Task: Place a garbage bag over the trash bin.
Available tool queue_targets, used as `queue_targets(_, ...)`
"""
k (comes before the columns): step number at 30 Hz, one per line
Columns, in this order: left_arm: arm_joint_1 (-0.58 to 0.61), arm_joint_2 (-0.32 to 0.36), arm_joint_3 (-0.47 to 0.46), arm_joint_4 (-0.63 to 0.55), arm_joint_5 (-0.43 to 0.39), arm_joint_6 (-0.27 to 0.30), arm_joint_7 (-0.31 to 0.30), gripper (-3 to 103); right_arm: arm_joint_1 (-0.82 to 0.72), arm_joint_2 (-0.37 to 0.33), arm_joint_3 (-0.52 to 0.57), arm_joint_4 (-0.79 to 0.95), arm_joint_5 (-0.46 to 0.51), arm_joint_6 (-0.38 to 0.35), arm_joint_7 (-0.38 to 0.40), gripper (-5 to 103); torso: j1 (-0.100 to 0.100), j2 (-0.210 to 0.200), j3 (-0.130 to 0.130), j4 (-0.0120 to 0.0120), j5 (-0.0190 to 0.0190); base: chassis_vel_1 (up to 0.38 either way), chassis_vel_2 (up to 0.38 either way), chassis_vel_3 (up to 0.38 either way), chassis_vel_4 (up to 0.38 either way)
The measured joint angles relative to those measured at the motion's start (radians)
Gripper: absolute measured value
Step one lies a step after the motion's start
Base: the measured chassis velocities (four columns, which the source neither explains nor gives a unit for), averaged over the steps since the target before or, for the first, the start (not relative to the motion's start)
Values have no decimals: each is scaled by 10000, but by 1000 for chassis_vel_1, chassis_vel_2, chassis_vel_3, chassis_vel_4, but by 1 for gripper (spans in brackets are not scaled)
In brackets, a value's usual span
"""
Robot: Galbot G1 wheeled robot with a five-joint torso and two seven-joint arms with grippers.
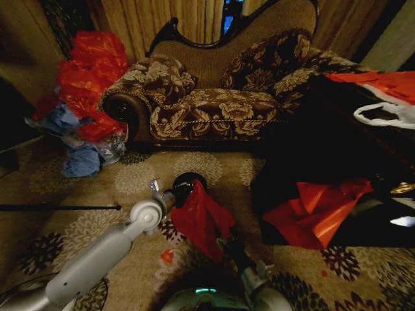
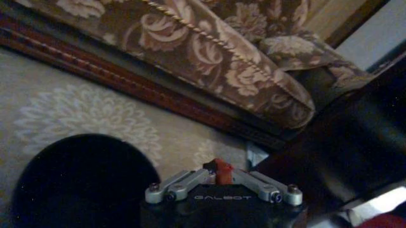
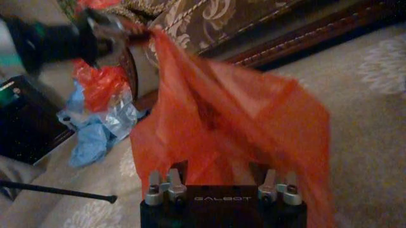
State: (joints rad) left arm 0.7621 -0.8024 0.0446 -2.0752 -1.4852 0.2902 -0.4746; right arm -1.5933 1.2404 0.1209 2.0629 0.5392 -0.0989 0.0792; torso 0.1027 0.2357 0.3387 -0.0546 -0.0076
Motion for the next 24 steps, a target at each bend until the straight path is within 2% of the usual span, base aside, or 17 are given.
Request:
queue_targets(2, -7, 65, -101, -190, -170, 18, -13, 0, 231, 19, 8, -232, 9, 2, -66, 59, 0, 0, 0, 0, 0, 0, 0, 0, 0)
queue_targets(5, -9, 443, -467, -932, -856, 133, -93, 0, 1023, -27, 174, -827, 264, 8, -137, 51, -1, 0, 0, 3, 3, 0, 0, 0, 0)
queue_targets(6, 48, 699, -716, -1240, -1104, 178, -67, 0, 1434, -144, 325, -929, 724, -106, -98, 47, 0, 0, 0, 3, 5, 0, 0, 0, 0)
queue_targets(8, 82, 818, -827, -1363, -1189, 228, -18, 0, 1593, -216, 399, -923, 980, -207, -69, 42, 0, 0, 0, 5, 6, 0, 0, 0, 0)
queue_targets(9, 125, 975, -958, -1481, -1255, 275, 46, 0, 1841, -386, 518, -830, 1506, -441, 17, 39, -1, 0, 0, 5, 3, 0, 0, 0, 0)
queue_targets(10, 125, 975, -958, -1481, -1255, 275, 46, 0, 1841, -386, 518, -830, 1506, -441, 17, 39, -1, 0, 0, 5, 3, 0, 0, 0, 0)
queue_targets(12, 192, 1168, -1126, -1667, -1299, 300, 173, 0, 2350, -728, 527, -633, 2475, -785, 248, 31, -1, 0, 0, 3, 0, 0, 0, 0, 0)
queue_targets(13, 192, 1168, -1126, -1667, -1299, 300, 173, 0, 2350, -728, 527, -633, 2475, -785, 248, 31, -1, 0, 0, 3, 0, 0, 0, 0, 0)
queue_targets(16, 114, 1182, -1136, -1904, -1315, 262, 254, 0, 3132, -921, 18, -637, 3018, -936, 605, 19, -1, 0, 0, 3, 3, 0, 0, 0, 0)
queue_targets(18, 70, 1175, -1113, -1923, -1315, 250, 275, 0, 3263, -932, -136, -617, 3165, -975, 709, 19, 0, 0, 0, 3, 3, 0, 0, 0, 0)
queue_targets(21, -332, 1108, -919, -1745, -1331, 210, 503, 0, 4241, -894, -1066, -524, 3923, -1200, 1235, 7, -1, 0, -1, 3, 3, 0, 0, 0, 0)
queue_targets(24, -707, 982, -714, -1418, -1409, 206, 575, 0, 5001, -699, -1558, -888, 3824, -1191, 1404, 2, 0, 0, -1, 4, 2, 0, 0, 0, 0)
